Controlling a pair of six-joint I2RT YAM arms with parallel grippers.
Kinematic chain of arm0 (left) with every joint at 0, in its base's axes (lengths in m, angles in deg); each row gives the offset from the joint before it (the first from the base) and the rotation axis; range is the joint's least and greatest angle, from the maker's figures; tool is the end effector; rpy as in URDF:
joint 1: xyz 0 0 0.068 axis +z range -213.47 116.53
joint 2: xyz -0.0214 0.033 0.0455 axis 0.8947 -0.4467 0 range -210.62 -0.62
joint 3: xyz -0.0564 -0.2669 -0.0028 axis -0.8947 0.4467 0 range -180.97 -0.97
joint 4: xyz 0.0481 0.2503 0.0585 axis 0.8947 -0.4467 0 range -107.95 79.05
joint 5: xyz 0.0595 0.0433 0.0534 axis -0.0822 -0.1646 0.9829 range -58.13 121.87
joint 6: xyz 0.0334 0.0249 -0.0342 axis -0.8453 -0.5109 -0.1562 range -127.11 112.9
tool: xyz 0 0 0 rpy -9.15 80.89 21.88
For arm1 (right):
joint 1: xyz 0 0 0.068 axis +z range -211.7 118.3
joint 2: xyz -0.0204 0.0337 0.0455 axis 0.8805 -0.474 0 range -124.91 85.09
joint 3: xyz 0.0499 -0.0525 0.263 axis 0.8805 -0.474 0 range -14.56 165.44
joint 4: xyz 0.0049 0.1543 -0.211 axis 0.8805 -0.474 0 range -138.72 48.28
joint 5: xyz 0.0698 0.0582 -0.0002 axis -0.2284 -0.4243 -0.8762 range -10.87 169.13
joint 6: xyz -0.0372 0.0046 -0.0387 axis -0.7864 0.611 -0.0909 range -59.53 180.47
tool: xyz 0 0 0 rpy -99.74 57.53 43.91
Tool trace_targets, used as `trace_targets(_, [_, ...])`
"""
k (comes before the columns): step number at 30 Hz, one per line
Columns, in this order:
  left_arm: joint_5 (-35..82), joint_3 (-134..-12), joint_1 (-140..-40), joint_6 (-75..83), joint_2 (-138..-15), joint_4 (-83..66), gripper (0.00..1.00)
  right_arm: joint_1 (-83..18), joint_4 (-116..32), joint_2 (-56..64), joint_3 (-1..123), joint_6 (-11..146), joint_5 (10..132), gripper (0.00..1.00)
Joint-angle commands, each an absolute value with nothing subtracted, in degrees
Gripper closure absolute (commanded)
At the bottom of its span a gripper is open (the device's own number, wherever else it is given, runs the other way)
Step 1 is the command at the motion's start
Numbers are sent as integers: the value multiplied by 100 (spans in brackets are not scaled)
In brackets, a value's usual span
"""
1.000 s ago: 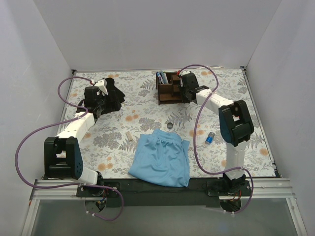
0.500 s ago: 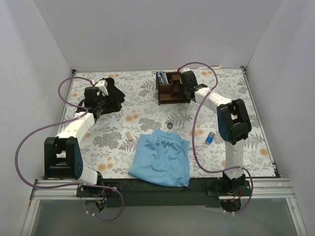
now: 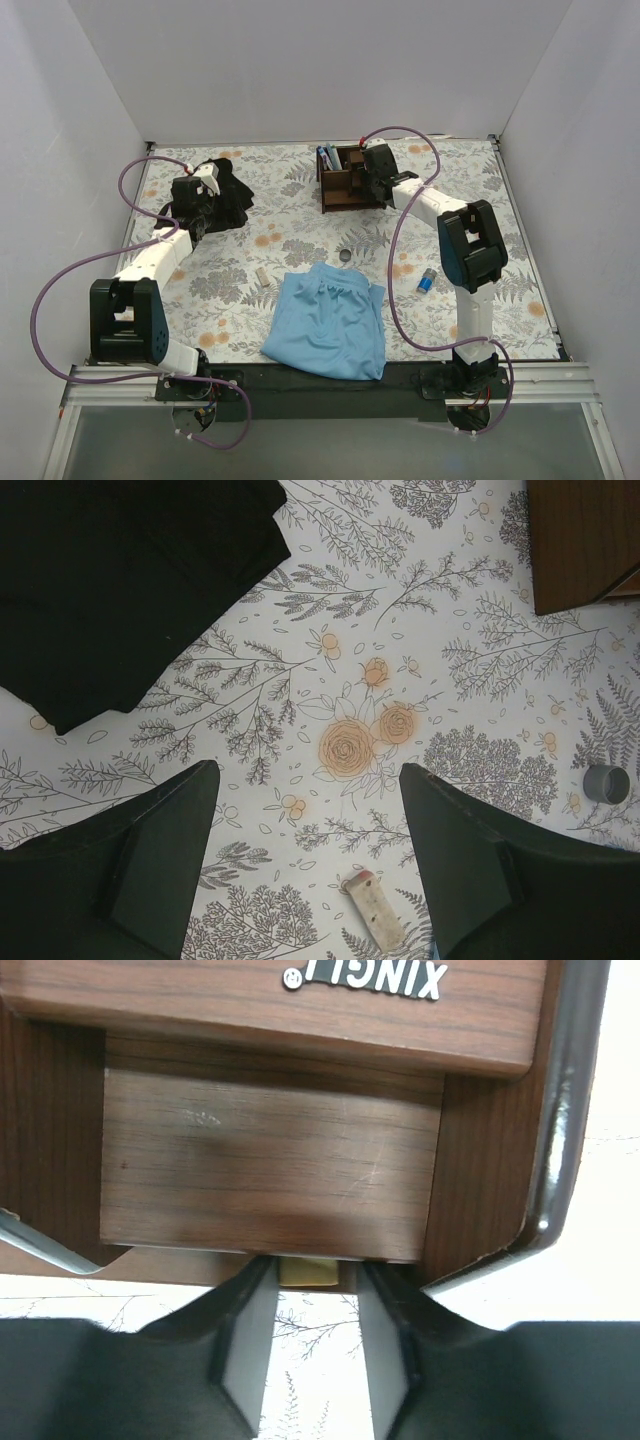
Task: Sort the stationery into containers
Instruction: Place the stationery in the storage box.
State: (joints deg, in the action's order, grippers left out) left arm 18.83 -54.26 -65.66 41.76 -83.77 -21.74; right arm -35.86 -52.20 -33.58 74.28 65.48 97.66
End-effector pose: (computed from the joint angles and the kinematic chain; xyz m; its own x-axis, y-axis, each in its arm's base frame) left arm 0.3129 -0.0200 0.2348 -0.5851 -0.7119 -0.3884 -0.3532 0.6548 -0.6682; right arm 0.4290 0.1952 0.2056 -0.5970 -0.1971 -0.7776 -0.1435 0.9799 -0.1382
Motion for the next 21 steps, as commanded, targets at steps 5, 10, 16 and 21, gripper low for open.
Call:
trace_targets(5, [1728,-5616,-6558,4167,-8350,-2229,27,-3560,-5069,-3119,7439,6653,9856,49])
trace_targets(10, [1781,-5608,-6558,4097,-8201,-2255,27,-3534,-5183,-2734,7255,6636,9856,49])
trace_targets(16, [2115,-5853,-6627,3685,-7902,-3326,23,-3534,-5577,-1926,6719,6732,9750,49])
trace_targets(21, [2195,-6283,-6821,2712,-8006,-5151,29,-3534,-5798,-1178,5798,6697,9225,50])
